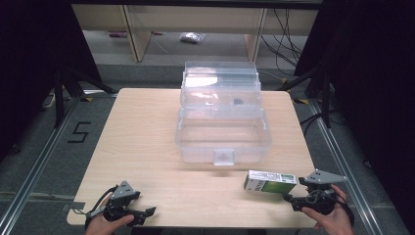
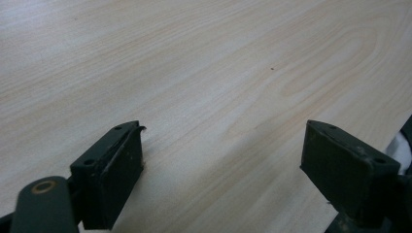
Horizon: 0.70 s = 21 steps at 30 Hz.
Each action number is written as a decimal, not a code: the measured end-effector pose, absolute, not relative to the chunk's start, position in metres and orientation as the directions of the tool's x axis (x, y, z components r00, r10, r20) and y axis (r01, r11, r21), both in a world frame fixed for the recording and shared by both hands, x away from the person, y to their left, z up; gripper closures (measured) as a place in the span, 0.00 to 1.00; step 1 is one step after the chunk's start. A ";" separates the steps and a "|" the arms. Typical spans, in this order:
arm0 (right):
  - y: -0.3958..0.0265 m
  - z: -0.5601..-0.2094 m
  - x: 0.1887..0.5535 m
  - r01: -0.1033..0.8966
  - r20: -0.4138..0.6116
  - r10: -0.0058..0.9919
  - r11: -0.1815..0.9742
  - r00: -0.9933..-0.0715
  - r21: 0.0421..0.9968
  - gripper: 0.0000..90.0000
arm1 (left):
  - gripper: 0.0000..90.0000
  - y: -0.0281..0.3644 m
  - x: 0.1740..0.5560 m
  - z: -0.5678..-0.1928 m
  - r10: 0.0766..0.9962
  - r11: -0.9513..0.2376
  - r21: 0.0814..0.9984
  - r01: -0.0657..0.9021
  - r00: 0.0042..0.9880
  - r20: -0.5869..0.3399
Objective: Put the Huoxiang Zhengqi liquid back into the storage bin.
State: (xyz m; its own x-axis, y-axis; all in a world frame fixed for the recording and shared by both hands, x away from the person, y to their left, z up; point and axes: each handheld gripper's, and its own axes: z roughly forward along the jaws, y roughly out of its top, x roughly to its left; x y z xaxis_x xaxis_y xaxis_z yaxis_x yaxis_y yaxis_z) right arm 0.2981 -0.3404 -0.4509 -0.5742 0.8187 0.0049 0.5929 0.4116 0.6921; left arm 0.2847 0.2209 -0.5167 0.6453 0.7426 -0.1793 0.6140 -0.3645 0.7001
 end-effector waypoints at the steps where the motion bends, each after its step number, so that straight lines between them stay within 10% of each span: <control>1: -0.338 -0.450 0.298 0.607 0.026 0.816 0.409 -0.578 0.681 0.19 | 0.16 0.221 0.285 -0.517 0.742 -0.365 0.700 0.613 0.646 -0.178; 21: -0.319 -0.421 0.320 0.534 -0.052 0.713 0.569 -0.700 0.626 0.19 | 0.16 0.221 0.285 -0.517 0.742 -0.368 0.699 0.613 0.647 -0.176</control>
State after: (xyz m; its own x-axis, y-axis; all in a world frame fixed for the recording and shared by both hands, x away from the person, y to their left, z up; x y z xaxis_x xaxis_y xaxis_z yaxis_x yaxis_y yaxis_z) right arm 0.3198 -0.3193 -0.4213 -0.6996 0.7127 -0.0517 0.5335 0.5691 0.6256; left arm 0.2849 0.2212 -0.5166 0.6465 0.7422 -0.1762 0.6132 -0.3683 0.6988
